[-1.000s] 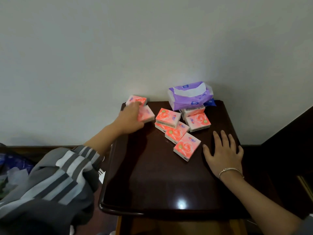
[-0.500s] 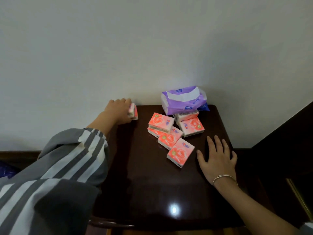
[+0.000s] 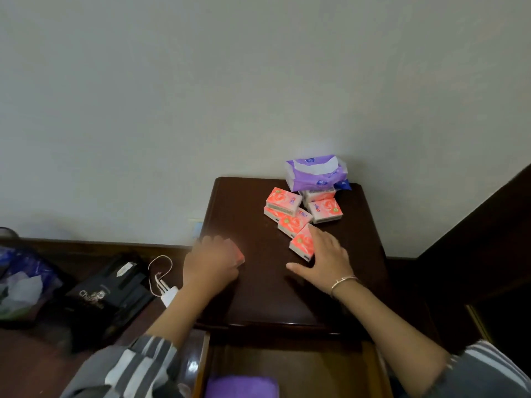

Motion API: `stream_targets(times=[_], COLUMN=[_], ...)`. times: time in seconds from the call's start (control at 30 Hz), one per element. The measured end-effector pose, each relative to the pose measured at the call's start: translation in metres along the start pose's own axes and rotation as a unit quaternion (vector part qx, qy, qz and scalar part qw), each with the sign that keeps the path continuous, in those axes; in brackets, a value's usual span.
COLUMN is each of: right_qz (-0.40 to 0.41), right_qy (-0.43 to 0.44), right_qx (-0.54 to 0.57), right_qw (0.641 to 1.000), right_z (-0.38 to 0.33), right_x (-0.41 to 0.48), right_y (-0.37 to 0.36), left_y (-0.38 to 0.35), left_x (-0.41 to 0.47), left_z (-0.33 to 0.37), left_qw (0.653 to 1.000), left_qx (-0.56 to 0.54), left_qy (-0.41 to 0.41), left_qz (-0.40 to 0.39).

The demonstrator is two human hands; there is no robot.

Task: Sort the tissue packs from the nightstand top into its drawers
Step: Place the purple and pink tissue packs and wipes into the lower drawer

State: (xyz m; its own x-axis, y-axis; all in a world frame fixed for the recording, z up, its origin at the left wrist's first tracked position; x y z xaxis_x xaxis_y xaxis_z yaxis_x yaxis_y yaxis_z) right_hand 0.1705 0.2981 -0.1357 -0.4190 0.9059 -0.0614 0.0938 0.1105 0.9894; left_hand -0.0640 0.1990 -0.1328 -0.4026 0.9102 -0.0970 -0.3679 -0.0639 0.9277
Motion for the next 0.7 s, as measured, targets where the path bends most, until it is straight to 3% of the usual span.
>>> stream_targets(times=[0.13, 0.23, 0.3, 0.43, 0.57, 0.7], right_qz=[-0.014, -0.068, -0.085, -0.025, -0.078, -0.079], right_qy=[-0.024, -0.021, -0.021, -0.035, -0.022, -0.019], right_qx=[-0.098, -0.129, -0.114, -0.032, -0.088, -0.08], right_qw=[0.995, 0.989, 0.99, 0.999, 0.993, 0.993], right_z=[-0.004, 0.0, 0.004, 0.007, -0.012, -0.025], right_x=[0.014, 0.021, 0.026, 0.045, 0.07, 0.089], right_y=[0.007, 0.012, 0.018, 0.036, 0.021, 0.015], left_y=[-0.005, -0.007, -0.009, -0.012, -0.013, -0.014], left_x=[-0.02, -0.024, -0.024, -0.023, -0.023, -0.023], left_z=[0.0, -0.003, -0.004, -0.006, -0.008, -0.009], left_qw=[1.0, 0.999, 0.998, 0.997, 0.996, 0.995], left_qx=[-0.014, -0.027, -0.036, -0.054, -0.071, -0.08], left_qy=[0.004, 0.0, -0.006, -0.008, -0.009, -0.01], left_qz=[0.023, 0.038, 0.043, 0.057, 0.059, 0.061])
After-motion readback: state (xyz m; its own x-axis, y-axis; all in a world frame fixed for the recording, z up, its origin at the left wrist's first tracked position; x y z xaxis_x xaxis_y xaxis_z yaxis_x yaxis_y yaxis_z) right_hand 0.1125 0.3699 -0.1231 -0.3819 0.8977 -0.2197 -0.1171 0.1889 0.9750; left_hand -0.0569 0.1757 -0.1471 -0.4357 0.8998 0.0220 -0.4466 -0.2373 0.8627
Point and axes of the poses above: each hand's wrist, its own x-axis towards the middle knuckle, its own y-axis out of the back of the hand, z = x × y, the point moved 7 cm from there along x, towards the middle knuckle, and after that the axes turned 14 degrees about -x, right-handed, at the moved point
